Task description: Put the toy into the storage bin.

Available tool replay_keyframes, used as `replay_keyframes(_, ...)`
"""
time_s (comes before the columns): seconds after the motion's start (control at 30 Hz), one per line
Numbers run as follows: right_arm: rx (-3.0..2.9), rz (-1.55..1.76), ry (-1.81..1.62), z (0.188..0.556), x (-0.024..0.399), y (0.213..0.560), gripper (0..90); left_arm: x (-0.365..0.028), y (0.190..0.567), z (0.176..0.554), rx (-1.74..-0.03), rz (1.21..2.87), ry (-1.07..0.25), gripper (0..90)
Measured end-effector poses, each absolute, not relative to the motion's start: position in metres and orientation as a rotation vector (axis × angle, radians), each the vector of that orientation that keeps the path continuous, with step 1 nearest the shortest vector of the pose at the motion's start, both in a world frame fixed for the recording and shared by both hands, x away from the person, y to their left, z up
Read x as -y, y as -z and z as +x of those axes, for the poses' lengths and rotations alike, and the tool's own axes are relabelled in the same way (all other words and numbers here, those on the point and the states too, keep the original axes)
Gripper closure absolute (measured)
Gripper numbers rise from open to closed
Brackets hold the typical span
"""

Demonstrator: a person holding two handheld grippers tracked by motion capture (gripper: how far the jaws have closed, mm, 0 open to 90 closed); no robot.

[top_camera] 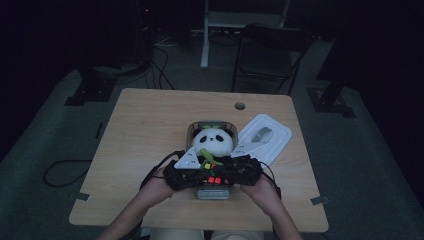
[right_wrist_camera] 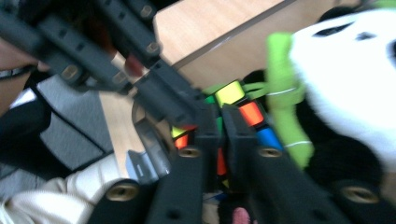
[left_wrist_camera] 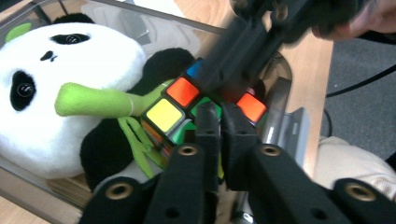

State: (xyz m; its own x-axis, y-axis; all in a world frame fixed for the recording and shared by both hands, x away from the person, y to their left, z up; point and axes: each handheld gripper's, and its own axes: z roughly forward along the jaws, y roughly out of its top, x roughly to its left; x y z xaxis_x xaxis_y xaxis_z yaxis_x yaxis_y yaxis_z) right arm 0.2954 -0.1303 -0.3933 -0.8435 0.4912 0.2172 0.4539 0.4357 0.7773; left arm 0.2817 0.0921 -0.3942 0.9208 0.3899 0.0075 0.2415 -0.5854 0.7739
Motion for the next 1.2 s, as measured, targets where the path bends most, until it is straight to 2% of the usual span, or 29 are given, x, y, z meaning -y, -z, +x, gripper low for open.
replay_keyframes(0.13, -2.525, 0.945, -1.456, 0.301, 0.149, 0.383, 79.4, -0.096, 0.390, 0.279, -0.453, 2.187, -0.236, 77.8)
replay_keyframes(0.17, -2.498, 0.971, -1.451, 0.302, 0.155, 0.380, 76.9, -0.098, 0.388, 0.279, -0.453, 2.180, -0.245, 77.7)
replay_keyframes(0.23, -2.441, 1.023, -1.446, 0.306, 0.166, 0.377, 71.2, -0.102, 0.386, 0.280, -0.473, 2.162, -0.250, 71.9)
replay_keyframes(0.33, -2.383, 1.097, -1.437, 0.311, 0.179, 0.377, 61.0, -0.112, 0.383, 0.283, -0.502, 2.142, -0.263, 70.3)
replay_keyframes(0.4, -2.350, 1.152, -1.410, 0.315, 0.190, 0.380, 60.8, -0.115, 0.383, 0.284, -0.518, 2.130, -0.269, 68.6)
replay_keyframes(0.43, -2.333, 1.173, -1.400, 0.317, 0.195, 0.381, 54.2, -0.121, 0.383, 0.286, -0.533, 2.121, -0.264, 68.0)
replay_keyframes(0.57, -2.270, 1.239, -1.365, 0.322, 0.208, 0.388, 47.4, -0.128, 0.386, 0.289, -0.558, 2.114, -0.268, 67.3)
replay_keyframes(0.6, -2.226, 1.294, -1.335, 0.326, 0.216, 0.394, 41.4, -0.133, 0.388, 0.291, -0.571, 2.102, -0.280, 64.6)
replay_keyframes(0.7, -2.180, 1.366, -1.301, 0.333, 0.228, 0.402, 35.7, -0.140, 0.389, 0.293, -0.587, 2.078, -0.280, 58.5)
replay_keyframes(0.8, -2.149, 1.433, -1.270, 0.342, 0.237, 0.412, 31.5, -0.147, 0.391, 0.294, -0.604, 2.054, -0.291, 49.6)
replay_keyframes(0.83, -2.138, 1.456, -1.258, 0.345, 0.240, 0.416, 30.1, -0.149, 0.392, 0.294, -0.606, 2.050, -0.294, 44.0)
replay_keyframes(0.9, -2.130, 1.472, -1.246, 0.348, 0.242, 0.419, 29.8, -0.151, 0.393, 0.294, -0.615, 2.049, -0.300, 40.5)
replay_keyframes(0.97, -2.093, 1.529, -1.213, 0.356, 0.248, 0.431, 28.3, -0.155, 0.396, 0.294, -0.617, 2.045, -0.297, 32.2)
replay_keyframes(1.13, -2.023, 1.602, -1.143, 0.368, 0.255, 0.451, 26.6, -0.167, 0.408, 0.294, -0.667, 2.011, -0.310, 27.2)
replay_keyframes(1.2, -2.014, 1.623, -1.128, 0.373, 0.255, 0.457, 27.0, -0.171, 0.415, 0.295, -0.701, 2.009, -0.316, 18.6)
